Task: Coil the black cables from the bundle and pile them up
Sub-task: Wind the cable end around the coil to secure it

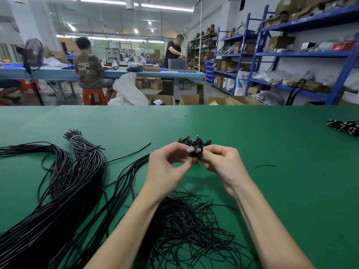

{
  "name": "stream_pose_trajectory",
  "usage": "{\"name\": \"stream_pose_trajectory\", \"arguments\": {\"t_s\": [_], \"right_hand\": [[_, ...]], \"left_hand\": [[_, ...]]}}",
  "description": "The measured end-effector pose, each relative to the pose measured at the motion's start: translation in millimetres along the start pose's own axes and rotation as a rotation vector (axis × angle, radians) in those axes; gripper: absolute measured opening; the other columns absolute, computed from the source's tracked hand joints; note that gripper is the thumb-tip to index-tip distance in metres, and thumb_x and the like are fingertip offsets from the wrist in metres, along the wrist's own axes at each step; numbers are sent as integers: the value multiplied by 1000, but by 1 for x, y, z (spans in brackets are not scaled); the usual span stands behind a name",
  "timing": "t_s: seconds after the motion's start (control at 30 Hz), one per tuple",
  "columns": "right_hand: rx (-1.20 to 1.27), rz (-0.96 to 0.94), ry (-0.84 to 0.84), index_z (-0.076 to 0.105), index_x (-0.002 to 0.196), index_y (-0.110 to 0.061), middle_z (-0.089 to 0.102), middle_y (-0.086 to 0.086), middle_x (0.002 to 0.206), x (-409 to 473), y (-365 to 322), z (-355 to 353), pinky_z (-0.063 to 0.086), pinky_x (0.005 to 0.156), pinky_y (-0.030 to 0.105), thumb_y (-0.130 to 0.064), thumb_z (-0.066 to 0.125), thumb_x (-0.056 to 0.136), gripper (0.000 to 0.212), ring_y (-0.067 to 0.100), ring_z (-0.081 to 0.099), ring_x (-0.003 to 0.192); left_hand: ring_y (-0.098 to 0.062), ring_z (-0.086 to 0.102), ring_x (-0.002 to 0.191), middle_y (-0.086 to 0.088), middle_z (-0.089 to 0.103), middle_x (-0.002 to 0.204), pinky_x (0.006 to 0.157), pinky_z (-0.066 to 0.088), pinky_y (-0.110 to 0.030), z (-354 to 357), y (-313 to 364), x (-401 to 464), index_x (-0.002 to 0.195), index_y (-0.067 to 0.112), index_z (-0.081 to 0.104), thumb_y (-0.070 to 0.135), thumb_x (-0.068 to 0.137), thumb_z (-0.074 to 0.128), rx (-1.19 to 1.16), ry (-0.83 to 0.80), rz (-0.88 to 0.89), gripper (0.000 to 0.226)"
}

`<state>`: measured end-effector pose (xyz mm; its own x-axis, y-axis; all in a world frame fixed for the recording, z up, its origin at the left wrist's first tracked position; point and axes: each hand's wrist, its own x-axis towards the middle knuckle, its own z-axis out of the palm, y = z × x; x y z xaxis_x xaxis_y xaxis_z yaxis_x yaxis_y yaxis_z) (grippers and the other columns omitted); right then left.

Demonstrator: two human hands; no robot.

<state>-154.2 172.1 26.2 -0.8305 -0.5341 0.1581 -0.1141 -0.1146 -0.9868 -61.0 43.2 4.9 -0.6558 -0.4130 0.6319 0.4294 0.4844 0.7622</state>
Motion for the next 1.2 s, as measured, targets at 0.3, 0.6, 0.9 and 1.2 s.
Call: {"name": "stream_pose_trajectory", "arguments": {"t_s": [0.3, 0.6, 0.9, 1.2], "right_hand": [[-469, -306, 91, 74, 79, -23, 70, -1, 60, -2, 8, -1, 54, 59, 24, -23, 75, 91, 12, 12, 64, 54], [-518, -555, -59, 72, 83, -28, 69, -17, 80, -5, 7, -8, 49, 62, 16, -17, 78, 89, 14, 9, 66, 71], [-500, -464, 68, 72, 73, -24, 65, -1, 64, -5, 10, 3, 40, 52, 15, -16, 77, 87, 17, 5, 50, 52], [-49, 92, 49, 75, 74, -16, 60, -6, 60, 1, 10, 4, 39, 50, 14, -13, 73, 90, 16, 3, 48, 53]], "left_hand": [[-8, 73, 87, 2, 76, 98, 79, 58, -21, -8, -11, 1, 96, 12, 73, 0, 85, 74, 6, 23, -214, 16], [-6, 60, 57, -3, 68, 74, 52, 51, -14, -15, -1, 7, 95, 3, 78, 6, 71, 79, -802, -158, -940, 24], [-12, 65, 69, -6, 70, 83, 71, 56, -19, -11, 4, 7, 88, 2, 74, 9, 71, 80, -586, -133, -663, 20], [-11, 67, 82, 0, 67, 92, 79, 53, -20, -6, -7, -3, 96, 6, 73, -4, 82, 75, 467, -100, 419, 17]]}}
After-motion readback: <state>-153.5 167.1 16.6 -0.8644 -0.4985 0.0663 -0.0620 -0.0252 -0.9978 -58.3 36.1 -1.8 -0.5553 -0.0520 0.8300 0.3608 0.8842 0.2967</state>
